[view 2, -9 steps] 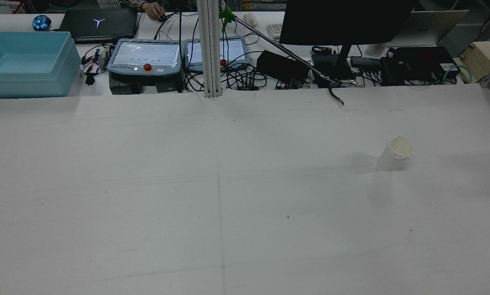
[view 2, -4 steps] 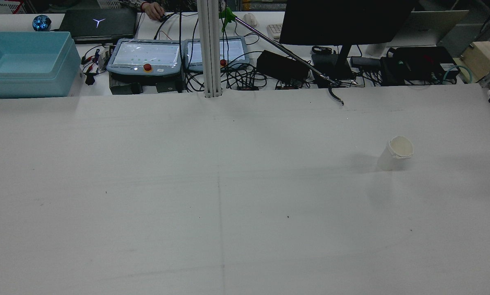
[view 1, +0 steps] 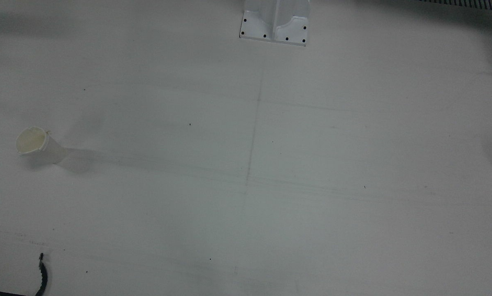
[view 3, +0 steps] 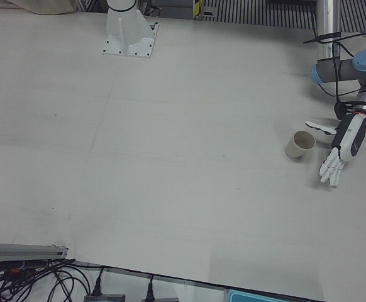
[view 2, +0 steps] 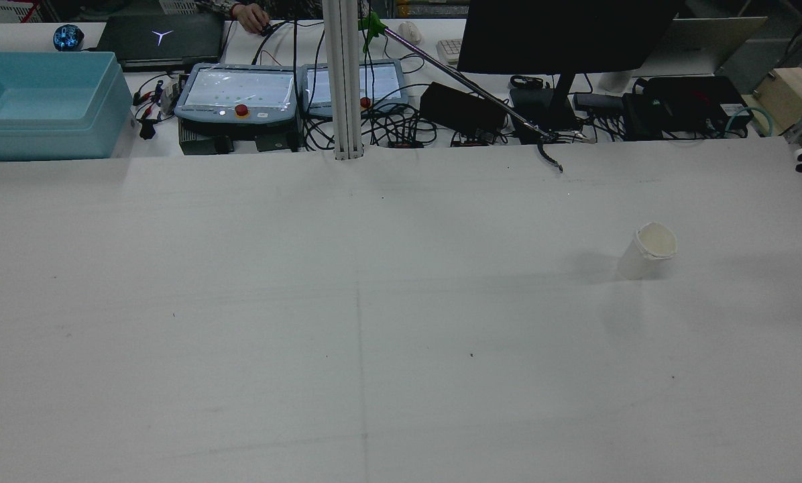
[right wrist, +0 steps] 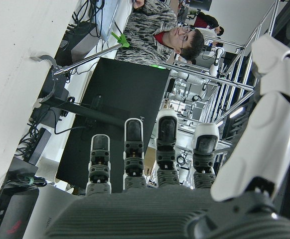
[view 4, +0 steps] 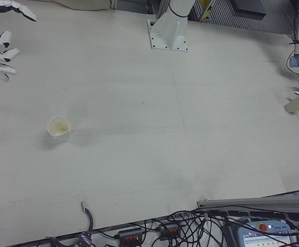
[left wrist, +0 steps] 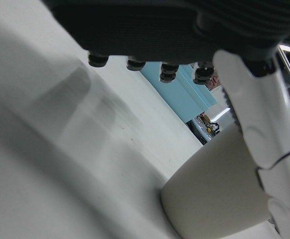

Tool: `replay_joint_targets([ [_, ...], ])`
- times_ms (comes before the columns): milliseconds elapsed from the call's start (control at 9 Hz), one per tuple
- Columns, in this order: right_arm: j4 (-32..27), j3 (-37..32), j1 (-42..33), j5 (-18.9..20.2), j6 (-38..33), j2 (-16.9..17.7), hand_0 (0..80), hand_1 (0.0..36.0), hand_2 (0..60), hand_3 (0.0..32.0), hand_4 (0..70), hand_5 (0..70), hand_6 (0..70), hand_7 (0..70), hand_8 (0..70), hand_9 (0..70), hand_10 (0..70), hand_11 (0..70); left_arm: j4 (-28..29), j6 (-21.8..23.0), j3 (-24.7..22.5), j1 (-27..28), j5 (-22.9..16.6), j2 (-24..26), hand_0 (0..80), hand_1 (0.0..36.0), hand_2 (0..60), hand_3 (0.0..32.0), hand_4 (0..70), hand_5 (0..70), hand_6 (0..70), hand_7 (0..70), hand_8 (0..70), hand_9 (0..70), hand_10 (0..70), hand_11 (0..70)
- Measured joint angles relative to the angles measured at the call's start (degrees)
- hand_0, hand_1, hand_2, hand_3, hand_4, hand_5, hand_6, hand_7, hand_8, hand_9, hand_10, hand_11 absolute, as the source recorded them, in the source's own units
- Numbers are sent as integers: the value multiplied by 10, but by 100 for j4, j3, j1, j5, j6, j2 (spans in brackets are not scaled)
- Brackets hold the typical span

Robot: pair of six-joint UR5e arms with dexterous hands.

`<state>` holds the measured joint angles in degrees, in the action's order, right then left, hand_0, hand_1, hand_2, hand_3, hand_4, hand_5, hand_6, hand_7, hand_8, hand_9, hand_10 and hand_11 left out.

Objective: Pour water

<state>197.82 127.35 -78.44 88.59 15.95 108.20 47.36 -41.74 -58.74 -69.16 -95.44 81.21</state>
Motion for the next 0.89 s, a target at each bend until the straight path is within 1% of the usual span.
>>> replay_joint_targets([
  [111, 1, 1, 7, 0, 3, 0, 459, 106, 226, 0, 176, 700, 332, 543, 212, 309, 152, 225, 1, 1, -16, 25, 0, 0, 494, 113, 28, 140, 116, 0, 0, 117, 0, 9, 0, 9],
  [444, 2, 0, 23, 0, 26, 0, 460, 105, 224, 0, 178, 700, 334, 546, 213, 311, 153, 227, 1, 12, -43, 86, -1, 7, 497, 116, 25, 122, 127, 0, 0, 118, 0, 9, 0, 12],
  [556, 2, 0, 26, 0, 36, 0, 460, 105, 223, 0, 176, 700, 333, 544, 213, 311, 154, 228, 1, 27, -55, 96, 0, 8, 505, 125, 26, 114, 126, 0, 0, 120, 0, 10, 0, 14],
  [778, 2, 1, 30, 0, 43, 0, 459, 101, 214, 0, 166, 700, 322, 530, 209, 304, 153, 227, 1, 53, -81, 106, 0, 8, 512, 130, 26, 108, 133, 0, 4, 126, 0, 11, 0, 14],
  [889, 2, 0, 30, 0, 46, 0, 458, 101, 214, 0, 162, 700, 320, 527, 207, 302, 153, 227, 1, 57, -92, 139, 0, 9, 514, 132, 29, 110, 134, 0, 6, 126, 0, 11, 0, 15],
])
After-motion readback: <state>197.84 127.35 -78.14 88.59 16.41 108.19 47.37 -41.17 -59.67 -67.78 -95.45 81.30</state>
